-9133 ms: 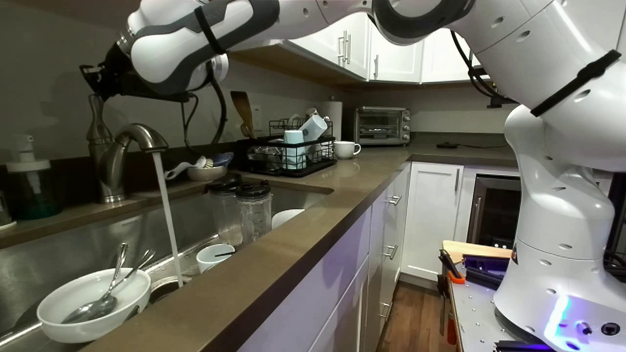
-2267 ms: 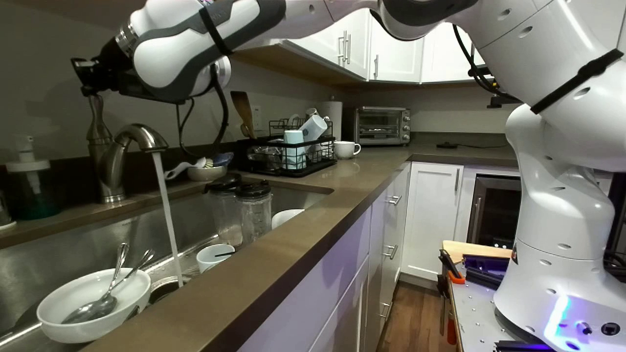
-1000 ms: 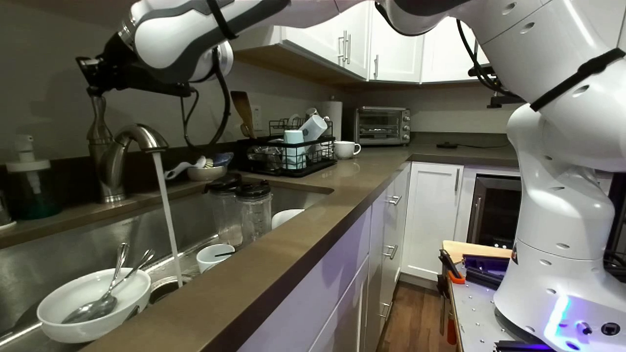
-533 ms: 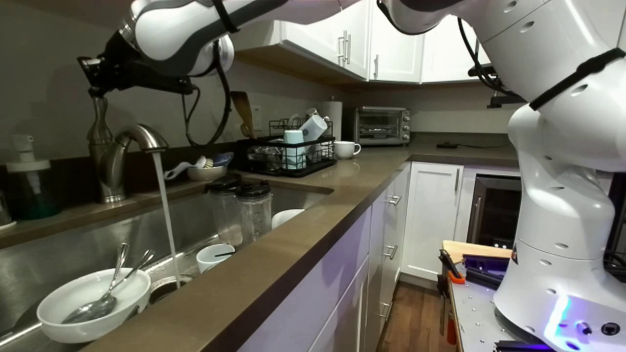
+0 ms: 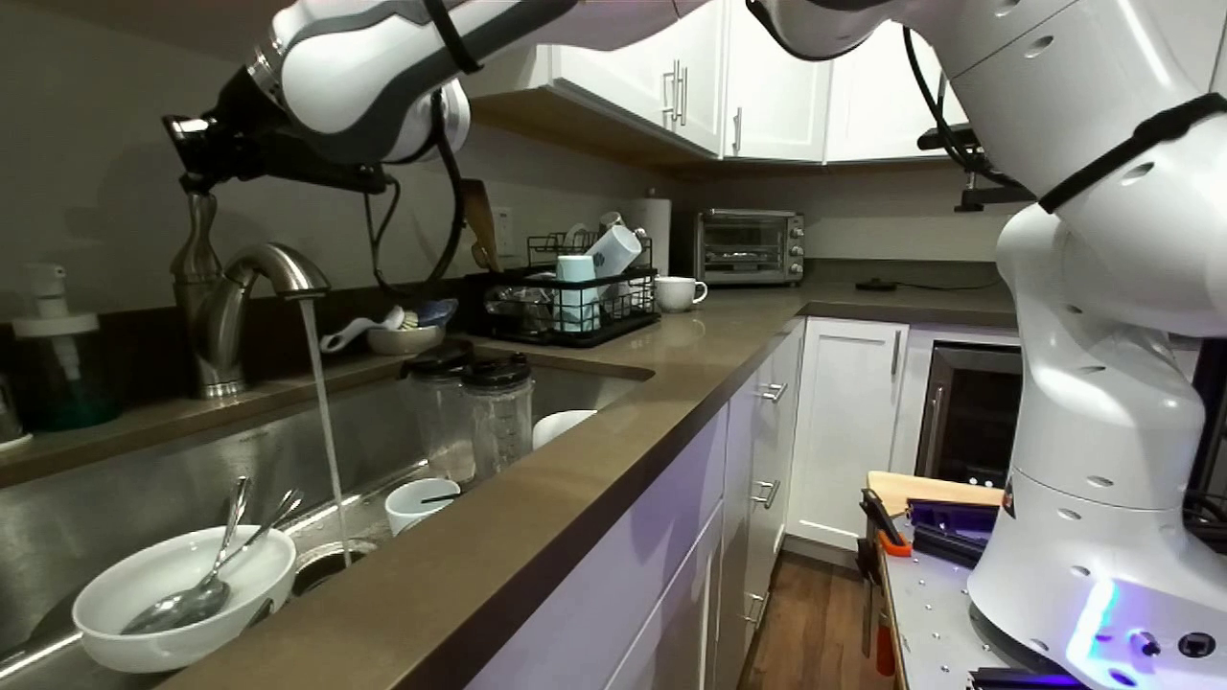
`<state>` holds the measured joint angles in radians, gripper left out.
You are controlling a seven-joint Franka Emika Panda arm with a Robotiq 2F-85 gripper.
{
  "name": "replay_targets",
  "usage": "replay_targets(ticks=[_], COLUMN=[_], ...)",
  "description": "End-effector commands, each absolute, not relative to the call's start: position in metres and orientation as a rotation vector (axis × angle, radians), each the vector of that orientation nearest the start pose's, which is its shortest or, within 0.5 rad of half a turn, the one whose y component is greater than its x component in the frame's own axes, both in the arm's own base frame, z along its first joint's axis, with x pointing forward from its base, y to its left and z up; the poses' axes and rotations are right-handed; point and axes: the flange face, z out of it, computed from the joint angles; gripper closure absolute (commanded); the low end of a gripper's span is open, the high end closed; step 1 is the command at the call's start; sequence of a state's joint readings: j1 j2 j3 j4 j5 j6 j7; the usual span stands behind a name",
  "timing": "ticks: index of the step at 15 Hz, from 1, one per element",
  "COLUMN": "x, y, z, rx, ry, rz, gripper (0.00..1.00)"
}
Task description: Open then close the tap
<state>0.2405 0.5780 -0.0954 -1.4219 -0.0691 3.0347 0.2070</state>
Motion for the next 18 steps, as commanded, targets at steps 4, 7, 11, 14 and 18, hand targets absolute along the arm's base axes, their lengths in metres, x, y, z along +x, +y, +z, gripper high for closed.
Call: replay_targets(ticks=[4, 7, 11, 14, 18], x=[0.724, 0.718, 0.71, 0.705, 0.7], y=[0.122, 0.12, 0.119, 0.116, 0.098], z=[0.466, 0.462, 0.452, 0.45, 0.453], rx=[-2.681, -2.67, -2.648, -2.616, -2.526], ry=[-0.075, -0.071, -0.065, -0.053, 0.0], rz=[-1.46, -1.466, -1.482, -1.527, -1.676], gripper=[0.97, 0.97, 0.97, 0.97, 0.98])
